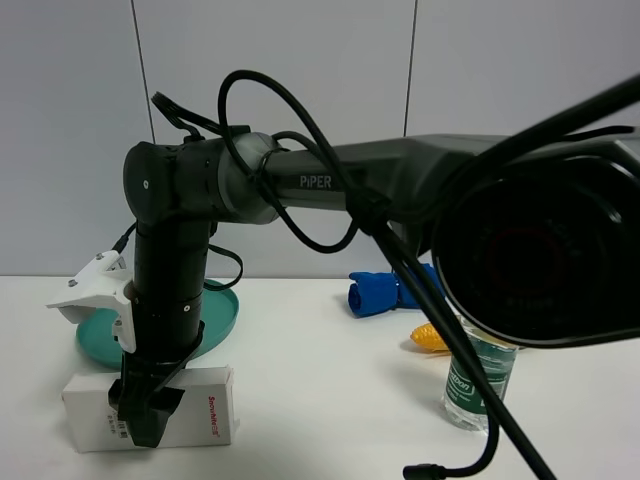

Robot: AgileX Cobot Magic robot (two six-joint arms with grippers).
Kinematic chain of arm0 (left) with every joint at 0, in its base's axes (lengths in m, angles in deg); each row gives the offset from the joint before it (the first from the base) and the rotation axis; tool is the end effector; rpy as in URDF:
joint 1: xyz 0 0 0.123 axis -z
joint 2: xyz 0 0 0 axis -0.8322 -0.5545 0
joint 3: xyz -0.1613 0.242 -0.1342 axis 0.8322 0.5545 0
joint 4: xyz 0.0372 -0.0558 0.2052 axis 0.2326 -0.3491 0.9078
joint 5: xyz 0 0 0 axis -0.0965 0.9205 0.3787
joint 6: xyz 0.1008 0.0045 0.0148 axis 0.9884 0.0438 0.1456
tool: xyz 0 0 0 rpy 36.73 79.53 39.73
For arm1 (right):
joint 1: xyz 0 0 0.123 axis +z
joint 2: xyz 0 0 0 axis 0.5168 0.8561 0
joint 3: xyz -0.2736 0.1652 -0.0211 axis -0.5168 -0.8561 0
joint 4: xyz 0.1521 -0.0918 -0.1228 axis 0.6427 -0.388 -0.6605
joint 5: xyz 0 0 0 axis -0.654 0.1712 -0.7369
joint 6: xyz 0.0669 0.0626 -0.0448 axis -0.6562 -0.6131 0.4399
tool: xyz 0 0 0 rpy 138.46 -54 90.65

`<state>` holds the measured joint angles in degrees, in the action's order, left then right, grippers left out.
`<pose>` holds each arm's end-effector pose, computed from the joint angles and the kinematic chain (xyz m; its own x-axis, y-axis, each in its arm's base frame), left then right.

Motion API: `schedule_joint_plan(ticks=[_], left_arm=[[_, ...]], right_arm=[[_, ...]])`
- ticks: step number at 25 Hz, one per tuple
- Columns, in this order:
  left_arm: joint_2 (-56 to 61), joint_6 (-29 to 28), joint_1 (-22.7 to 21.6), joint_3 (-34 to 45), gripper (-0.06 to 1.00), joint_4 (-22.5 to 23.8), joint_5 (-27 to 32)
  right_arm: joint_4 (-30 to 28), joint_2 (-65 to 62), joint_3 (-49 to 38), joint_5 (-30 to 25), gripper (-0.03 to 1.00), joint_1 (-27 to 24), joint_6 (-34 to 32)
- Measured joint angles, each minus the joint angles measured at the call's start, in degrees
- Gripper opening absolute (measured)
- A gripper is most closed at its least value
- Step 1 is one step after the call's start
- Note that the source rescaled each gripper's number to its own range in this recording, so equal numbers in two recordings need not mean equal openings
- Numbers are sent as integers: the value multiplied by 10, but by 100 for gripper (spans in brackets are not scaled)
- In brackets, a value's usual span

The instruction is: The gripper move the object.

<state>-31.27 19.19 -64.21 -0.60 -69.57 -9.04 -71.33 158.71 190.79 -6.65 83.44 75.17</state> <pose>-0.0629 -0.0166 0.2568 -0.4355 -0.0513 -0.8987 -0.0647 0.9976 -0.0255 0.3126 0.4255 0.1502 0.1091 -0.9642 -0.2417 -0.9934 -0.0974 -0.0601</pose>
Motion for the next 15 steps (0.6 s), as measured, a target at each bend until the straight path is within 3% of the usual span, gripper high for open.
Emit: schedule_joint_plan(ticks=[8,15], left_arm=[[0,0,0,0,100,0,0],[0,0,0,0,100,0,0]], right_arm=[[-12,-110,44,-5,69,0,-68],[-89,-254,73,-8,69,0,-146]])
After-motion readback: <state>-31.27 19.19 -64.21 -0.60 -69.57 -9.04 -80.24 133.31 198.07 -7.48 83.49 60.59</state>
